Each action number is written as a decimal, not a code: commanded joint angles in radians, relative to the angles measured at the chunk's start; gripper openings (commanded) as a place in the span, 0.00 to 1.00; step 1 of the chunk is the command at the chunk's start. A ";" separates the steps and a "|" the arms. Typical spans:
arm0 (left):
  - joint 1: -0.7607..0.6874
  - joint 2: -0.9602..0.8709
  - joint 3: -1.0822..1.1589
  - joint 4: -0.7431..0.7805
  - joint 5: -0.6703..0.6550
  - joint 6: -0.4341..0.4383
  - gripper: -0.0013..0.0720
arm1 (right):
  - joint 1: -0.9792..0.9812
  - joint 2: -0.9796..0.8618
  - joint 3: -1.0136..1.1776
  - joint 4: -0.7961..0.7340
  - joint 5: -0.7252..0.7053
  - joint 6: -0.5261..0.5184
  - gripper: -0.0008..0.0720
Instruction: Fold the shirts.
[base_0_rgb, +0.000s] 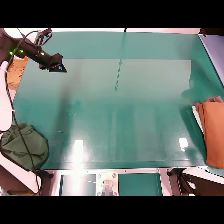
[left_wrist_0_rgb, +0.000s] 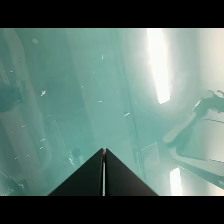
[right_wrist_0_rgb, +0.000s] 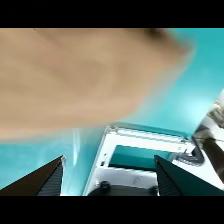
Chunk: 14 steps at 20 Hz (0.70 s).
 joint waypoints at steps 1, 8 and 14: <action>0.000 0.001 0.000 -0.001 0.003 0.000 0.05 | 0.030 -0.019 0.035 0.023 -0.037 0.022 0.86; 0.000 0.133 -0.004 -0.016 -0.024 -0.051 0.05 | 0.425 -0.032 0.183 0.448 -0.362 -0.074 0.03; -0.024 0.490 -0.505 0.085 -0.024 -0.101 0.05 | 0.830 0.071 -0.204 0.473 -0.470 -0.193 0.03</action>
